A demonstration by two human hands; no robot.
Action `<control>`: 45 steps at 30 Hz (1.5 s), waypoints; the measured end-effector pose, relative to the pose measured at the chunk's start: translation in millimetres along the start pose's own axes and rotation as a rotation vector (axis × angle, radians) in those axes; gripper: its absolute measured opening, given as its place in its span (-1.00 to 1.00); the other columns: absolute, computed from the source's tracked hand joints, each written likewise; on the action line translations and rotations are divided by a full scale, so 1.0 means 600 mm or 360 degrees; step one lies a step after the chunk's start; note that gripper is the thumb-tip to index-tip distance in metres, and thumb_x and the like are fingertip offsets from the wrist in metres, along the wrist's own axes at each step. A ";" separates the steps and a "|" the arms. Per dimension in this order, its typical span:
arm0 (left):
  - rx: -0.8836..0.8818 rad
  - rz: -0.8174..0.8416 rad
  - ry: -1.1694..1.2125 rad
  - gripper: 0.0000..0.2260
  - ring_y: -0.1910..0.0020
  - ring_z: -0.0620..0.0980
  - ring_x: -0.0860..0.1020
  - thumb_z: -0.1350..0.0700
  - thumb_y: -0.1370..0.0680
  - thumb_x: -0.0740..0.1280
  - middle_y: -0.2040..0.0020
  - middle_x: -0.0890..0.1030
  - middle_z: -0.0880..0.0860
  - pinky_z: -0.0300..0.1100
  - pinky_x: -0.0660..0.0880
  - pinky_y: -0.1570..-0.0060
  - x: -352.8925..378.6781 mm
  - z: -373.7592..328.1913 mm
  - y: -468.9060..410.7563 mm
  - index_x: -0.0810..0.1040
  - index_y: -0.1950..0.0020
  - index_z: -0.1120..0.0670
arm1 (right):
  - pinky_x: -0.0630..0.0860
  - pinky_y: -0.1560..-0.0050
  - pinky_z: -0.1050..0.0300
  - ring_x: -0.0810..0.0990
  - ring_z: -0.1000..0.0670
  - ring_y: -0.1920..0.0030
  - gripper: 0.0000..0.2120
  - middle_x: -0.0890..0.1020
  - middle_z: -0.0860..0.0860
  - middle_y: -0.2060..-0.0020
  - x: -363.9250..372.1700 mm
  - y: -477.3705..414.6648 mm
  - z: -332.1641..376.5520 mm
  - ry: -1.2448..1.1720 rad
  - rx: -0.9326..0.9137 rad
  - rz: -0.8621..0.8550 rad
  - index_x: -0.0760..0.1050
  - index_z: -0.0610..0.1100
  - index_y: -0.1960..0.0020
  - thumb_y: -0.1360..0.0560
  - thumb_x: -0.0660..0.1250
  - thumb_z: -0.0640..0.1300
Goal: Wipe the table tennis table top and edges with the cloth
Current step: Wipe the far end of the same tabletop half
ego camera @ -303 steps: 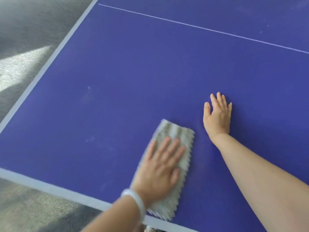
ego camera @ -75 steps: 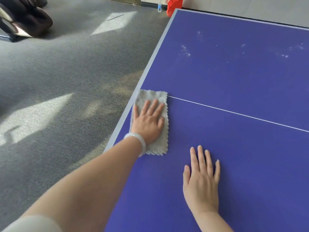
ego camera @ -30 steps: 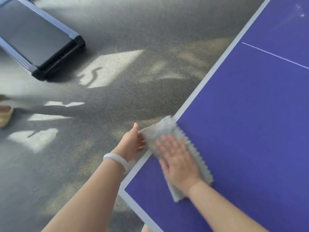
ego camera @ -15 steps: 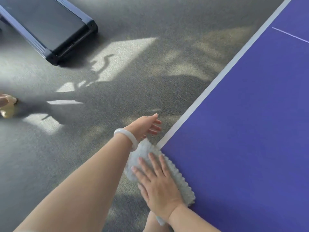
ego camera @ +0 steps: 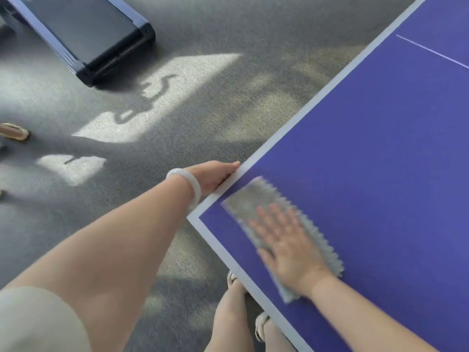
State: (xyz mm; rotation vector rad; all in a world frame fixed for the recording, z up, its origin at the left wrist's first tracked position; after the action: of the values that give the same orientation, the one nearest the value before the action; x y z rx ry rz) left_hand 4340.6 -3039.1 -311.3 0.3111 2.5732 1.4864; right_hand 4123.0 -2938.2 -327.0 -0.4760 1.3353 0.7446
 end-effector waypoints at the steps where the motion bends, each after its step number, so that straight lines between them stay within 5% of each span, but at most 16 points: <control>1: -0.0001 -0.0030 -0.0051 -0.55 -0.21 -0.09 0.56 -0.23 -0.64 0.15 -0.38 0.52 0.00 -0.19 0.42 -0.28 0.000 0.001 0.005 0.53 -0.29 0.08 | 0.07 -0.51 -0.28 0.14 -0.22 -0.58 -0.40 0.25 -0.08 -0.57 -0.004 0.018 -0.053 -0.0001 0.0151 -0.0056 0.20 -0.01 -0.58 -0.57 0.09 0.11; 4: 0.0096 -0.0309 -0.0257 -0.37 -0.44 0.01 0.39 -0.34 -0.60 0.11 -0.49 0.39 0.03 -0.05 0.28 -0.46 0.005 -0.001 0.004 0.40 -0.48 0.08 | 0.02 -0.54 -0.33 0.09 -0.25 -0.59 -0.38 0.18 -0.13 -0.59 -0.020 0.053 -0.172 0.0028 0.0769 -0.0083 0.14 -0.05 -0.60 -0.59 -0.05 0.14; 7: 0.0215 -0.0538 -0.0382 -0.34 -0.50 0.12 0.30 -0.34 -0.61 0.06 -0.52 0.34 0.11 -0.02 0.22 -0.48 0.021 -0.006 0.005 0.32 -0.52 0.09 | 0.02 -0.52 -0.39 0.09 -0.36 -0.56 -0.36 0.16 -0.21 -0.58 -0.012 0.040 -0.116 -0.0030 0.1155 -0.0174 0.16 -0.11 -0.61 -0.59 -0.09 0.13; 12: 0.0274 -0.0618 -0.0520 -0.48 -0.55 0.08 0.16 -0.19 -0.69 -0.04 -0.58 0.21 0.08 -0.04 0.08 -0.48 0.057 -0.002 0.003 0.15 -0.60 0.01 | 0.01 -0.52 -0.38 -0.01 -0.33 -0.59 -0.46 0.16 -0.15 -0.59 0.038 0.008 0.147 -0.0164 0.0475 -0.0218 0.22 -0.02 -0.59 -0.64 -0.01 0.10; 15: 0.0327 -0.0796 -0.0849 -0.51 -0.56 0.10 0.13 -0.11 -0.70 0.00 -0.60 0.13 0.04 0.08 0.05 -0.51 0.071 0.017 0.005 0.03 -0.62 -0.06 | 0.06 -0.53 -0.33 0.05 -0.26 -0.59 -0.48 0.21 -0.09 -0.58 0.037 0.034 0.127 -0.0064 0.0313 -0.0129 0.25 -0.03 -0.58 -0.65 0.01 0.04; 17: 0.0429 -0.0931 -0.1249 -0.47 -0.59 0.06 0.01 -0.08 -0.68 0.04 -0.63 -0.01 -0.06 0.09 0.00 -0.52 0.082 0.046 0.013 -0.06 -0.63 -0.08 | 0.09 -0.52 -0.31 0.10 -0.25 -0.59 -0.45 0.21 -0.10 -0.58 0.037 0.090 0.071 0.0010 0.0387 -0.0124 0.22 -0.05 -0.59 -0.61 0.03 -0.03; 21: 0.0974 -0.1053 -0.1887 -0.47 -0.60 0.01 -0.20 -0.06 -0.68 -0.04 -0.62 -0.16 -0.10 0.08 -0.20 -0.54 0.160 0.105 0.028 -0.10 -0.63 -0.03 | 0.16 -0.50 -0.32 0.12 -0.22 -0.59 -0.45 0.21 -0.10 -0.58 0.029 0.253 -0.080 -0.0033 0.1084 -0.0212 0.17 -0.04 -0.60 -0.61 -0.04 -0.07; 25: 0.0976 -0.1177 -0.1892 -0.47 -0.59 -0.01 -0.24 -0.03 -0.66 -0.12 -0.62 -0.17 -0.07 0.08 -0.27 -0.54 0.194 0.125 0.022 -0.15 -0.63 -0.04 | 0.14 -0.50 -0.36 0.18 -0.29 -0.56 -0.44 0.22 -0.17 -0.57 0.023 0.311 -0.113 -0.0025 0.1541 -0.0223 0.22 -0.14 -0.58 -0.61 -0.09 -0.04; 29: 0.1011 -0.1188 -0.1845 -0.47 -0.59 -0.02 -0.23 -0.03 -0.66 -0.13 -0.63 -0.15 -0.08 0.08 -0.28 -0.54 0.191 0.127 0.020 -0.14 -0.63 -0.04 | 0.09 -0.49 -0.42 0.18 -0.39 -0.53 -0.45 0.25 -0.27 -0.54 0.032 0.238 -0.009 -0.0045 0.1920 -0.0341 0.26 -0.18 -0.56 -0.61 -0.03 -0.04; 34: 0.1103 -0.1119 -0.1706 -0.49 -0.58 -0.07 -0.25 -0.02 -0.67 -0.13 -0.63 -0.13 -0.09 -0.01 -0.39 -0.50 0.193 0.127 0.015 -0.09 -0.63 -0.06 | 0.11 -0.51 -0.38 0.08 -0.35 -0.57 -0.42 0.14 -0.20 -0.58 0.053 0.067 0.165 -0.0087 0.1475 -0.0291 0.14 -0.13 -0.61 -0.63 0.01 0.04; 39: 0.1162 -0.1131 -0.1722 -0.48 -0.60 -0.02 -0.18 -0.02 -0.66 -0.10 -0.63 -0.07 -0.05 0.07 -0.28 -0.53 0.190 0.126 0.015 -0.04 -0.63 -0.01 | 0.02 -0.58 -0.24 -0.05 -0.15 -0.62 -0.43 0.04 -0.03 -0.62 0.059 0.138 0.135 -0.0119 0.1346 -0.0275 0.04 0.00 -0.64 -0.65 -0.02 0.06; 45: 0.1125 -0.1198 -0.1787 -0.47 -0.60 0.03 -0.18 0.00 -0.66 -0.11 -0.63 -0.11 -0.01 0.13 -0.24 -0.53 0.198 0.122 0.020 -0.08 -0.63 0.03 | -0.01 -0.58 -0.23 -0.09 -0.13 -0.62 -0.42 -0.01 -0.05 -0.63 0.055 0.370 0.037 -0.0131 0.2134 -0.0274 -0.07 0.01 -0.64 -0.63 -0.21 0.05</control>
State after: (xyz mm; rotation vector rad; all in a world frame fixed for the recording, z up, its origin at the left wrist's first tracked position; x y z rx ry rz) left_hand 4244.2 -2941.7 -340.8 0.1355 1.7785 0.0106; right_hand 3980.6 -2763.3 -332.4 0.5089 1.3902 -0.3501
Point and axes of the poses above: each hand's wrist, its own y-axis away from the middle knuckle, its own x-axis out of the palm, z = x × y, the point moved 4 cm from there along -y, towards the middle knuckle
